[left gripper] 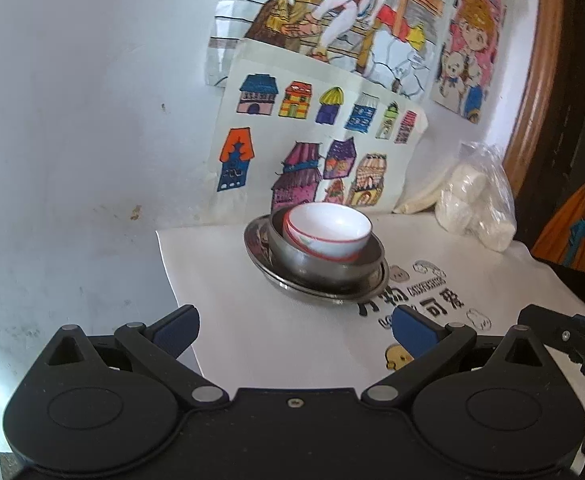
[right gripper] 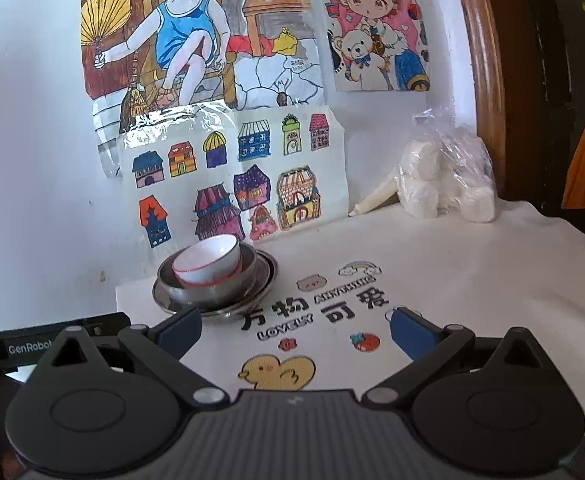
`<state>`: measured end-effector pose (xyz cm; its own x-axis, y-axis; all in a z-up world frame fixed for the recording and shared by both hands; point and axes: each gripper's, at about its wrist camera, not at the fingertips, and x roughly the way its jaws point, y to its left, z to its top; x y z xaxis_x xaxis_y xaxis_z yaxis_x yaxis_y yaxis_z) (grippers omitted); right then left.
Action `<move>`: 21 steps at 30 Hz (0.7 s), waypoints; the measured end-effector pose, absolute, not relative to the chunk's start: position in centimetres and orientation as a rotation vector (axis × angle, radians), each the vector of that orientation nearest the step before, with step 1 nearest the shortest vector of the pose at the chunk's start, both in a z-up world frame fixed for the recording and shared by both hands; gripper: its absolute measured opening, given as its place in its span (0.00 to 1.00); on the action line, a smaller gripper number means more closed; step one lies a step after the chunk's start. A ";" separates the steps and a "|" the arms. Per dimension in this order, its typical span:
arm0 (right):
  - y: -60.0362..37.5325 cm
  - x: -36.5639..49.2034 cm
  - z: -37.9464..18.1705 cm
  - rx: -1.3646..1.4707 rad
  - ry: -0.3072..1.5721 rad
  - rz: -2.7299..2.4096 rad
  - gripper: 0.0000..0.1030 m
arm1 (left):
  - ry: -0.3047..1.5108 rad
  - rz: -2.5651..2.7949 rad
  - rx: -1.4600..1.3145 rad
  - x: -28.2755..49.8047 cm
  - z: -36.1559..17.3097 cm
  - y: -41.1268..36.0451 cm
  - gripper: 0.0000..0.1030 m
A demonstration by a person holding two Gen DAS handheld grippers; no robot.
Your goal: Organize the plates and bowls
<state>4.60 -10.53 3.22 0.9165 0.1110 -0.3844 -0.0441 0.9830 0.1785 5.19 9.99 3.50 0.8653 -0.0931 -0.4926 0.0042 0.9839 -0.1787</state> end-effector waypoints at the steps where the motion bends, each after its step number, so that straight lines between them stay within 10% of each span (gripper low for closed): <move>1: -10.5 4.3 3.2 0.170 0.405 0.076 1.00 | 0.522 -0.054 -0.167 5.0 3.4 9.9 0.99; 21: -11.6 0.5 -0.5 0.215 0.390 -0.074 1.00 | 0.519 -0.144 -0.107 2.6 0.3 8.8 0.99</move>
